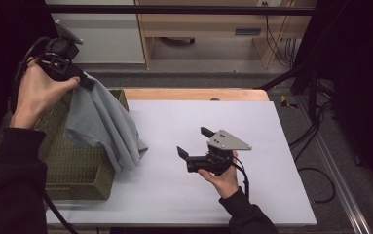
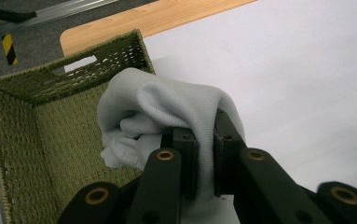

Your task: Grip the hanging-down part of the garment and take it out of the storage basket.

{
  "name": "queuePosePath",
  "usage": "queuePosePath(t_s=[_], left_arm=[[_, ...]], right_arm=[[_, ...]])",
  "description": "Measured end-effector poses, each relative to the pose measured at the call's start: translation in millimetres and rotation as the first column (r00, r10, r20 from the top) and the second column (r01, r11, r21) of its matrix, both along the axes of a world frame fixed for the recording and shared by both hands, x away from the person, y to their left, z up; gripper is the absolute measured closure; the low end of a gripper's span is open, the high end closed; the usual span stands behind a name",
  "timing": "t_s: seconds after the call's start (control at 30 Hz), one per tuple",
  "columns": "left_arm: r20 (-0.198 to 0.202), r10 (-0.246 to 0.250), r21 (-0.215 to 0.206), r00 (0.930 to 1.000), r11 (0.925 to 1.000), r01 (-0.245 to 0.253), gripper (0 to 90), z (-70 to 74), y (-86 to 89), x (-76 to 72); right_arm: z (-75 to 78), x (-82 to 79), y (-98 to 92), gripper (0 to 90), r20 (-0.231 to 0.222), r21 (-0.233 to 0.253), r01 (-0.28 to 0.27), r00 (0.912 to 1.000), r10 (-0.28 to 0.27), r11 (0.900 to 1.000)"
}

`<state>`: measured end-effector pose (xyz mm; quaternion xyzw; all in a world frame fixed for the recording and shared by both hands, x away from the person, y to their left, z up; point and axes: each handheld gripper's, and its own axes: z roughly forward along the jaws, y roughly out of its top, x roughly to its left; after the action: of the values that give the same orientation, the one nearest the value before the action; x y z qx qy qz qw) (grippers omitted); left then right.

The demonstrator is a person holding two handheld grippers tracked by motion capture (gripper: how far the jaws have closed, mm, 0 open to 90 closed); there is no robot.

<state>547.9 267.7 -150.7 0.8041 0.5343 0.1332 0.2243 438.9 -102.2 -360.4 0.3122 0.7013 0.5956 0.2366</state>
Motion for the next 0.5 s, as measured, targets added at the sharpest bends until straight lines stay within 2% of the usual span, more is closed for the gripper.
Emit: queuePosePath(t_s=[0.07, 0.1, 0.13, 0.2, 0.23, 0.3, 0.37, 0.4, 0.5], left_arm=[[-0.001, 0.004, -0.001, 1.0, 1.0, -0.004, 82.2, -0.5, -0.1, 0.4], [-0.001, 0.004, -0.001, 1.0, 1.0, -0.004, 82.3, -0.5, -0.1, 0.4], [-0.002, 0.005, -0.001, 1.0, 1.0, -0.005, 82.3, -0.7, -0.3, 0.8], [-0.001, 0.003, 0.0, 1.0, 1.0, -0.003, 82.2, -0.9, -0.9, 0.9], [-0.003, 0.002, 0.0, 1.0, 1.0, -0.002, 82.2, -1.1, -1.4, 0.8], [-0.003, 0.002, 0.003, 1.0, 1.0, -0.002, 82.3, -1.4, -1.9, 0.5], [-0.005, 0.002, 0.002, 1.0, 1.0, -0.002, 82.3, -1.4, -1.8, 0.5], [-0.005, 0.002, 0.002, 1.0, 1.0, -0.002, 82.3, -1.6, -1.3, 0.4], [-0.005, -0.002, 0.003, 1.0, 1.0, 0.002, 82.2, -1.7, -0.2, 0.1]], right_arm=[[-5.9, -4.9, -18.4, 4.0, -0.01, 0.003, 0.038, 0.9992, -0.038, 0.999], [-5.9, -4.9, -18.4, 4.0, -0.01, 0.003, 0.038, 0.9992, -0.038, 0.999], [-9.6, -8.0, -27.5, 3.2, -0.007, 0.002, 0.067, 0.9977, -0.067, 0.998], [-10.8, -9.1, -31.2, 2.9, -0.004, -0.002, 0.074, 0.9972, -0.074, 0.997], [-13.6, -12.3, -39.9, 2.4, -0.01, 0.006, 0.101, 0.9948, -0.101, 0.995], [-16.1, -14.8, -48.5, 2.1, -0.011, 0.018, 0.121, 0.9926, -0.121, 0.993], [-17.3, -16.1, -52.5, 1.9, -0.013, 0.021, 0.126, 0.992, -0.125, 0.992], [-20.0, -19.0, -60.6, 1.6, -0.019, 0.021, 0.149, 0.9887, -0.148, 0.989], [-22.8, -21.6, -66.8, 1.6, -0.019, 0.027, 0.166, 0.986, -0.166, 0.986]])
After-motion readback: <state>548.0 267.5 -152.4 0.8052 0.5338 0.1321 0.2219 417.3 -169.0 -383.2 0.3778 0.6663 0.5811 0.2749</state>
